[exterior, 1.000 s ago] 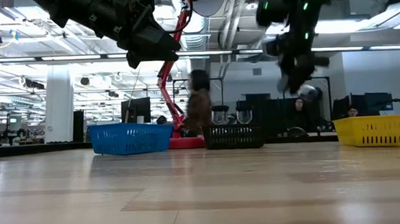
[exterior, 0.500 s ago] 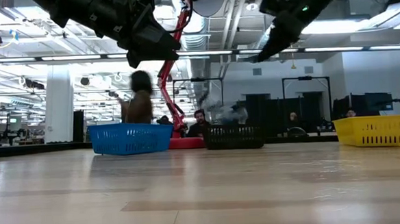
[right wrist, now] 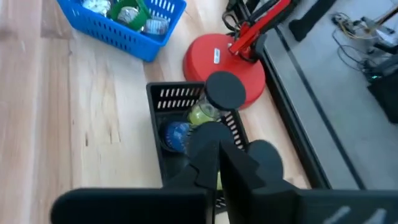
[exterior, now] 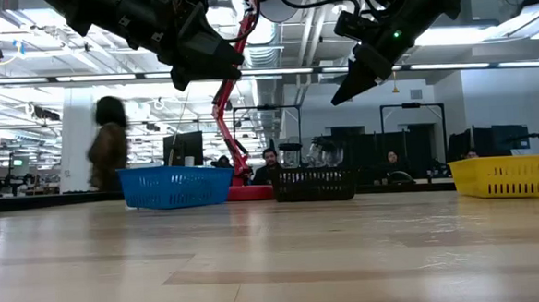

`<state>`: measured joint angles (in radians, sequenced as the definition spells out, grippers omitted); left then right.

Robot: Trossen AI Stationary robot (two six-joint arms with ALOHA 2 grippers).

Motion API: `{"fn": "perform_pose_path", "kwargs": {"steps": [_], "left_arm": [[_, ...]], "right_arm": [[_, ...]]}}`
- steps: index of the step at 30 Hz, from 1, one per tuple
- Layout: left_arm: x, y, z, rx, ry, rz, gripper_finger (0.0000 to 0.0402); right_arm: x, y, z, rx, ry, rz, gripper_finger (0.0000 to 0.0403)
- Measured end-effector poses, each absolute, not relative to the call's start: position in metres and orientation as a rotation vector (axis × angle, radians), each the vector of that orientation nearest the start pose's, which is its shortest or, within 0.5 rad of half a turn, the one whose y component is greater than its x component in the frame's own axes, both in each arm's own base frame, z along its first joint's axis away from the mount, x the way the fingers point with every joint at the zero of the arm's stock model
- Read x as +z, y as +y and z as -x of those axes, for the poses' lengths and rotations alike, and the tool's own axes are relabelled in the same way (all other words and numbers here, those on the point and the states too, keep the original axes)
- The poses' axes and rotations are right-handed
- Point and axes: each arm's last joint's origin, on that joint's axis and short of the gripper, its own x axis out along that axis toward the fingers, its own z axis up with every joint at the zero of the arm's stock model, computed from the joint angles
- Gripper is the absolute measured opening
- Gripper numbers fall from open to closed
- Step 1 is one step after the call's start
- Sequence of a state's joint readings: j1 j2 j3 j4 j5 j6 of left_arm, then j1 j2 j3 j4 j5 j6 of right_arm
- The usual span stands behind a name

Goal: Pick & Place Office items
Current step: Put the blue hourglass into the black bin

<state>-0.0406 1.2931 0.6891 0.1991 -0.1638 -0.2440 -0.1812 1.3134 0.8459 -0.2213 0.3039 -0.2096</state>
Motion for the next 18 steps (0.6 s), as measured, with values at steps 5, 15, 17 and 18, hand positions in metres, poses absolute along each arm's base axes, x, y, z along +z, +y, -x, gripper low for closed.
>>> {"fn": "perform_pose_path", "kwargs": {"steps": [5,15,17,18], "left_arm": [[0.23,-0.006,-0.272,0.17,0.386,0.199,0.0153],[0.23,-0.006,-0.272,0.166,0.381,0.2,0.0153],[0.23,-0.006,-0.272,0.166,0.38,0.201,0.0153],[0.23,-0.006,-0.272,0.166,0.379,0.201,0.0153]], "right_arm": [[0.247,-0.055,-0.263,-0.422,0.723,0.255,0.0003],[0.233,-0.058,-0.268,-0.431,0.783,0.218,0.0001],[0.227,-0.058,-0.271,-0.436,0.798,0.19,0.0],[0.223,-0.059,-0.275,-0.426,0.803,0.18,0.0]]}}
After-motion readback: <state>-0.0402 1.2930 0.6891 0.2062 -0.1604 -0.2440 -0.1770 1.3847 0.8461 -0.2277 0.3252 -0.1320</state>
